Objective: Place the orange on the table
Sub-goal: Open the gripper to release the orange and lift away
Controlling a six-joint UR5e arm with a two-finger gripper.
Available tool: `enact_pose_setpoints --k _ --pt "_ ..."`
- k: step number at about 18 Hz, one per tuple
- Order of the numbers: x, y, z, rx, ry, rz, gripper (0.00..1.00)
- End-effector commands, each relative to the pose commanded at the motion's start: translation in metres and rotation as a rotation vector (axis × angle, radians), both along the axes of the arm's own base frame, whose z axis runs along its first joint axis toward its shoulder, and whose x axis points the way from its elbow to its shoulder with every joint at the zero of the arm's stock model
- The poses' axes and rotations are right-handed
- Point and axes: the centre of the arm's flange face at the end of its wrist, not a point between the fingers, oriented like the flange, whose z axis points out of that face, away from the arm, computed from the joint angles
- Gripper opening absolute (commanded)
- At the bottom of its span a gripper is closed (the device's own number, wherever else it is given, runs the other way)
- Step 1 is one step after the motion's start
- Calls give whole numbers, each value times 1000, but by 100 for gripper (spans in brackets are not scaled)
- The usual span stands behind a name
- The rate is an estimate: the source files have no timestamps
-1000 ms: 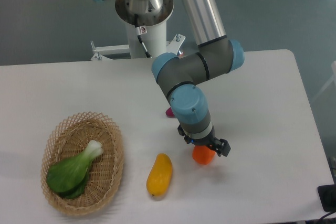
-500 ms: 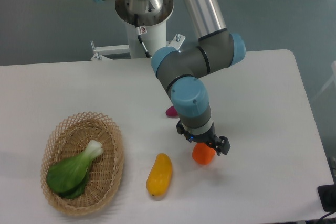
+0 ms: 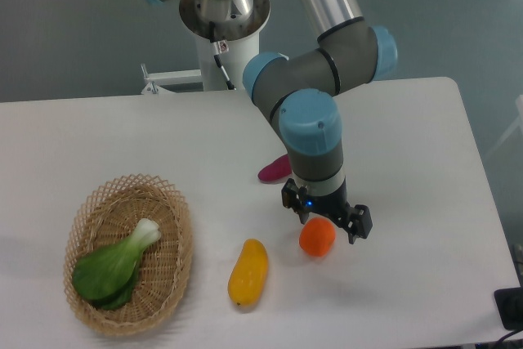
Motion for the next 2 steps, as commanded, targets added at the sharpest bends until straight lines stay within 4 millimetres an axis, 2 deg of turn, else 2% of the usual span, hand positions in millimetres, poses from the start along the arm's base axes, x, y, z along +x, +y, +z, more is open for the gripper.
enact_pose_setpoints --k 2 --pt "-2 -2 2 7 -1 5 100"
